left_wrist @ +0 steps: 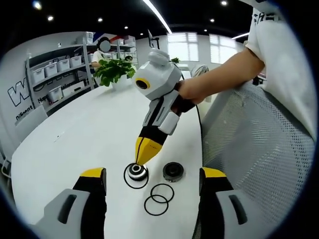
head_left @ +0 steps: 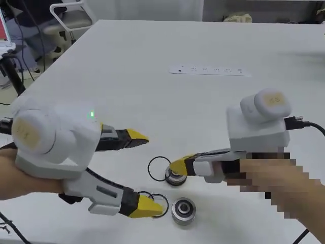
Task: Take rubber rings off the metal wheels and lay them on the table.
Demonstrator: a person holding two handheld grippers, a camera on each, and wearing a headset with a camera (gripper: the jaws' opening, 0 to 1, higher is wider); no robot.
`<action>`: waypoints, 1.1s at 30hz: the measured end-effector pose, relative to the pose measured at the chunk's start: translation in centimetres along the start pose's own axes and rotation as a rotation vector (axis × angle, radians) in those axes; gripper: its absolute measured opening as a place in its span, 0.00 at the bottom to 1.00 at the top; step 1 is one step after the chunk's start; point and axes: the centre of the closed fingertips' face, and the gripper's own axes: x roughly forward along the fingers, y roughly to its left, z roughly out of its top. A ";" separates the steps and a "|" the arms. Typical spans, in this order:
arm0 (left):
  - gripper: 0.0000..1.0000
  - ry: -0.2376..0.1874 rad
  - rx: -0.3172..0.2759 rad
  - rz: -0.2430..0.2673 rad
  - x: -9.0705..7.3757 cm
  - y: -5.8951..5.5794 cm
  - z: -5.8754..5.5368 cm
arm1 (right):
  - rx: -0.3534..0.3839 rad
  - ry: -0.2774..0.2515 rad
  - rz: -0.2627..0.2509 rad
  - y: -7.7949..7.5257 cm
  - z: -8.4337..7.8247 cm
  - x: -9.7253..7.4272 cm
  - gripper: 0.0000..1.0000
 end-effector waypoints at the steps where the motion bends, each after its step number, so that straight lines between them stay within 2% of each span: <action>1: 0.74 -0.001 -0.002 0.004 -0.2 -0.1 0.0 | -0.001 0.002 0.002 0.1 0.0 0.0 0.00; 9: 0.78 -0.009 -0.015 0.050 -2.3 -0.6 0.0 | -0.035 0.059 0.034 1.1 -1.1 0.6 0.00; 13: 0.78 -0.016 -0.054 0.102 -3.3 -0.3 -0.8 | -0.054 0.092 0.049 1.5 -1.8 0.8 0.00; 16: 0.78 -0.017 -0.080 0.123 -3.8 -0.3 -1.5 | -0.066 0.124 0.057 1.6 -2.6 1.0 0.00; 20: 0.78 -0.011 -0.113 0.144 -3.9 -0.6 -2.6 | -0.089 0.161 0.057 1.6 -3.4 1.3 0.00; 26: 0.78 0.001 -0.150 0.131 -3.2 -1.8 -3.8 | -0.108 0.212 0.053 1.5 -4.5 1.3 0.00; 33: 0.76 0.024 -0.147 0.140 -3.0 -1.7 -4.2 | -0.117 0.250 0.021 0.7 -5.2 1.2 0.00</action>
